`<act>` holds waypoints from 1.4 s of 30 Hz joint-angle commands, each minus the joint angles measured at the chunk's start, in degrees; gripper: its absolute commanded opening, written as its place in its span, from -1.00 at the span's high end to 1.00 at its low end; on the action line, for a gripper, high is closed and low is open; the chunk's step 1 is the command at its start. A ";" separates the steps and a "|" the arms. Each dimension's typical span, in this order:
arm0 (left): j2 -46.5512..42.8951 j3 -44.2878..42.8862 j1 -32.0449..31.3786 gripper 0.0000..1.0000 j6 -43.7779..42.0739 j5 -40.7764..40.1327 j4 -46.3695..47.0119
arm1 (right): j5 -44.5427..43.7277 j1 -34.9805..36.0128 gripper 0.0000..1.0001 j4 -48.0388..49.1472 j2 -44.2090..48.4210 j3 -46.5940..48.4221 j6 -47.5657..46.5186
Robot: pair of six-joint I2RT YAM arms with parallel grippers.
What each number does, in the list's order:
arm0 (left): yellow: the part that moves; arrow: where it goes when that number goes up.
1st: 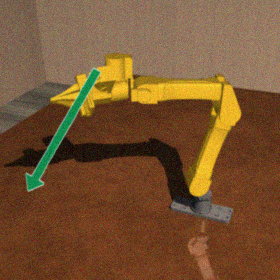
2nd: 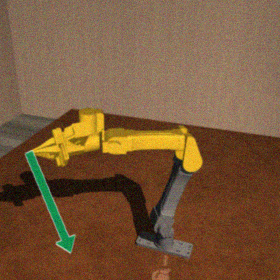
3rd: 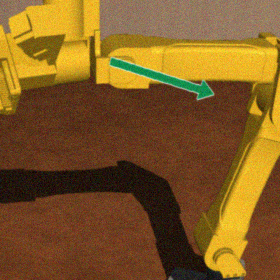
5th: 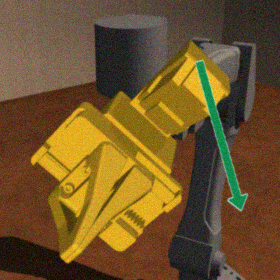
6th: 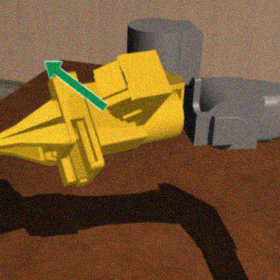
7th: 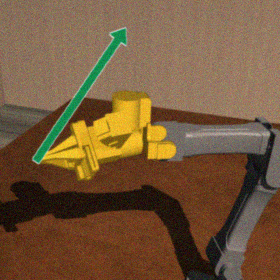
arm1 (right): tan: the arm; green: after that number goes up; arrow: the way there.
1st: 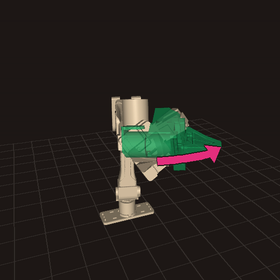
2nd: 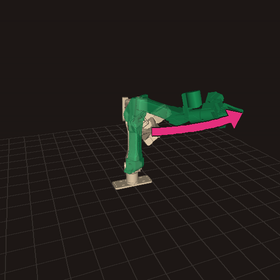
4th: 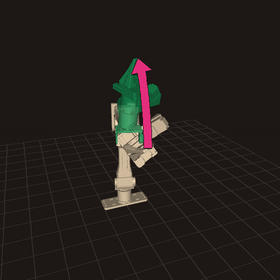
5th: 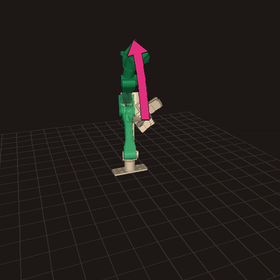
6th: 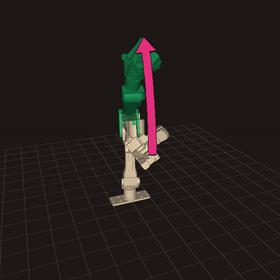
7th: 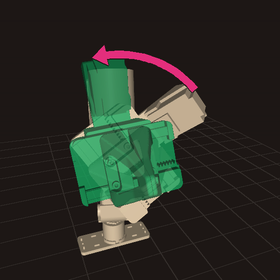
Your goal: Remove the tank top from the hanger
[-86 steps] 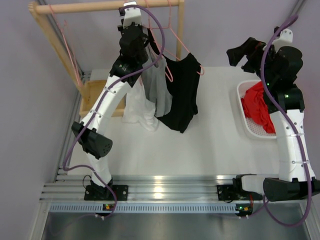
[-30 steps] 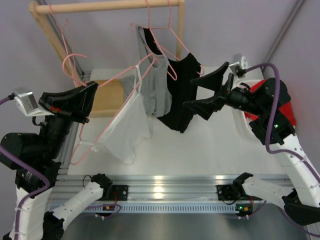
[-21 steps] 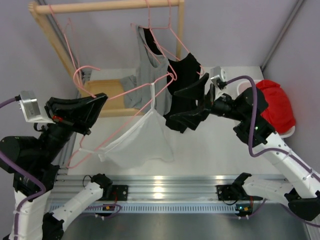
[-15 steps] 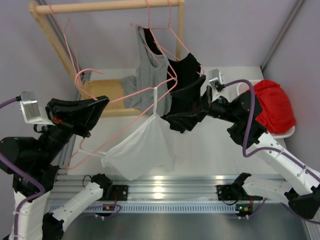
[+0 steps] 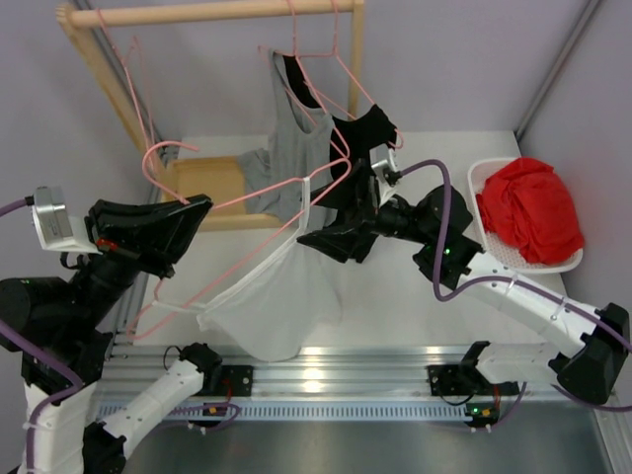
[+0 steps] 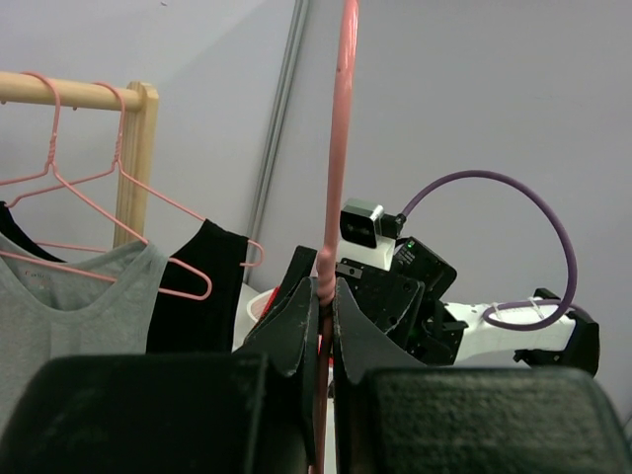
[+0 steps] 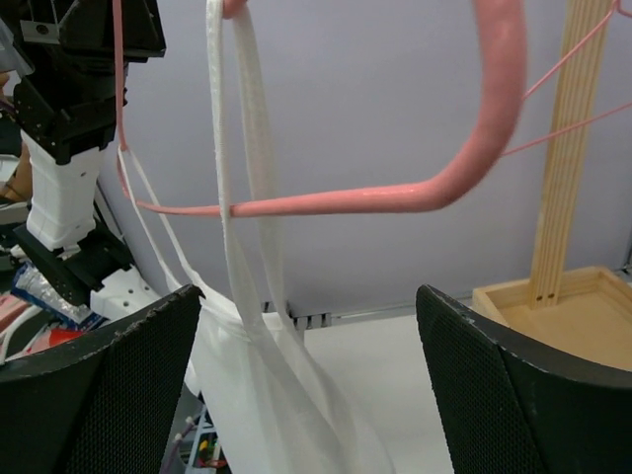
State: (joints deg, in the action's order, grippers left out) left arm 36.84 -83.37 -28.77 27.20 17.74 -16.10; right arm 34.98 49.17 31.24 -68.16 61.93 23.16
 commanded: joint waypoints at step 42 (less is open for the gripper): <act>-1.69 1.02 0.12 1.00 -1.45 -4.19 1.86 | -24.10 1.28 1.00 -20.70 14.46 0.31 -13.31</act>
State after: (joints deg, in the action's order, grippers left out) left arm 34.61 -80.82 -28.77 25.80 18.02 -16.32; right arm 4.08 50.11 8.78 -54.37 63.75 11.68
